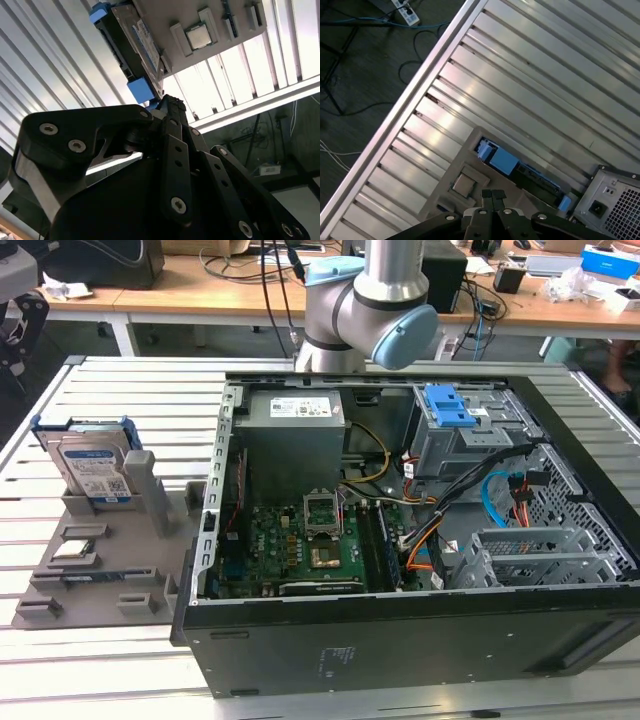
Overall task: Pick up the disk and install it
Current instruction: 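Pick up the disk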
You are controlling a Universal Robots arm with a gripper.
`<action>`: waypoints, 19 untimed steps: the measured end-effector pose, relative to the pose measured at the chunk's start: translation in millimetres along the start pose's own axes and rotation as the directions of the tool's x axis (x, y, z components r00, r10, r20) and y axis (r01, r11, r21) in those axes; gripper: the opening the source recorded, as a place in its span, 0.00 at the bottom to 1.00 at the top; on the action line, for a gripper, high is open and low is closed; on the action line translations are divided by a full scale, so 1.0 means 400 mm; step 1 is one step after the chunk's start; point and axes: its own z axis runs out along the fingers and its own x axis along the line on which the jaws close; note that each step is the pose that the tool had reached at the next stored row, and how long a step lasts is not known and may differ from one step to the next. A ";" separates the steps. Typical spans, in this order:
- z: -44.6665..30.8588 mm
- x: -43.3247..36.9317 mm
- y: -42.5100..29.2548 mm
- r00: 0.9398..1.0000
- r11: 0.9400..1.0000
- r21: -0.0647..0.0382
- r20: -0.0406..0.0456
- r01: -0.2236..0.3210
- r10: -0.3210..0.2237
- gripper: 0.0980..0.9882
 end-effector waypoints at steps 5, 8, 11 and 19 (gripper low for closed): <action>0.000 0.000 0.000 0.998 0.998 -0.002 -0.003 0.064 -0.064 0.01; 0.000 0.000 0.000 0.995 0.995 -0.003 -0.004 0.101 -0.101 0.01; 0.000 0.000 0.000 0.992 0.992 -0.003 -0.005 0.128 -0.128 0.01; 0.000 0.000 0.000 0.966 0.966 -0.008 -0.011 0.259 -0.259 0.01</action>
